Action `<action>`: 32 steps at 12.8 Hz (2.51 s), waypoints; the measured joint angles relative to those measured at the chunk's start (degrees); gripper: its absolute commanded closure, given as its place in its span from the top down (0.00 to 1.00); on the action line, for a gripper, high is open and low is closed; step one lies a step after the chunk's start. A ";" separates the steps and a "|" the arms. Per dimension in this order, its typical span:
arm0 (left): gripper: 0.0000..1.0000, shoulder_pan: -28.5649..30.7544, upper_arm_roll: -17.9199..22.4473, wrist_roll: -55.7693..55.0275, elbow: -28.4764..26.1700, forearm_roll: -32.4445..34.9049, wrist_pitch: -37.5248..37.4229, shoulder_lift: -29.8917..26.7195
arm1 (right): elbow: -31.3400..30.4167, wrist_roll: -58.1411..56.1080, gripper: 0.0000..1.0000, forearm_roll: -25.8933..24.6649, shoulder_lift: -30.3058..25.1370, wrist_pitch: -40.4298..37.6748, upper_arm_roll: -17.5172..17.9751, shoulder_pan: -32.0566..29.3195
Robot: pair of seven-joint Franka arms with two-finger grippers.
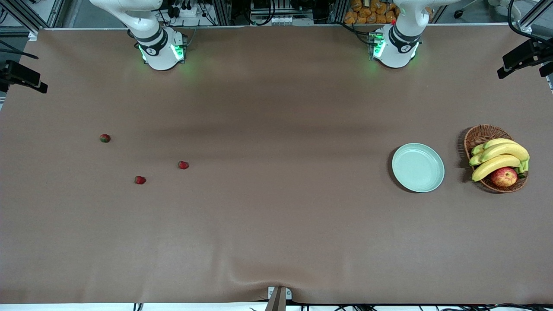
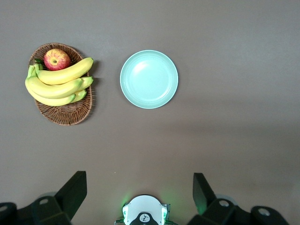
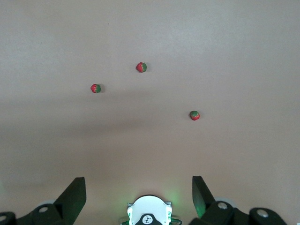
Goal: Collect all strawberries into plate
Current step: 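Reach the right gripper down to the strawberry nearest the table middle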
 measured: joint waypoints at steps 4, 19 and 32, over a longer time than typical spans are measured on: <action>1.00 -0.13 -0.03 0.00 -0.01 0.00 0.02 0.04 | 0.00 0.00 1.00 0.00 0.00 -0.02 -0.02 0.00; 1.00 -0.47 -1.99 0.00 -9.84 0.23 11.35 -1.49 | -6.86 0.09 1.00 0.11 10.29 10.16 0.29 3.95; 1.00 -0.47 -2.33 0.06 -10.40 0.24 11.54 -1.59 | -23.79 -3.95 1.00 0.09 33.90 52.14 -0.12 3.12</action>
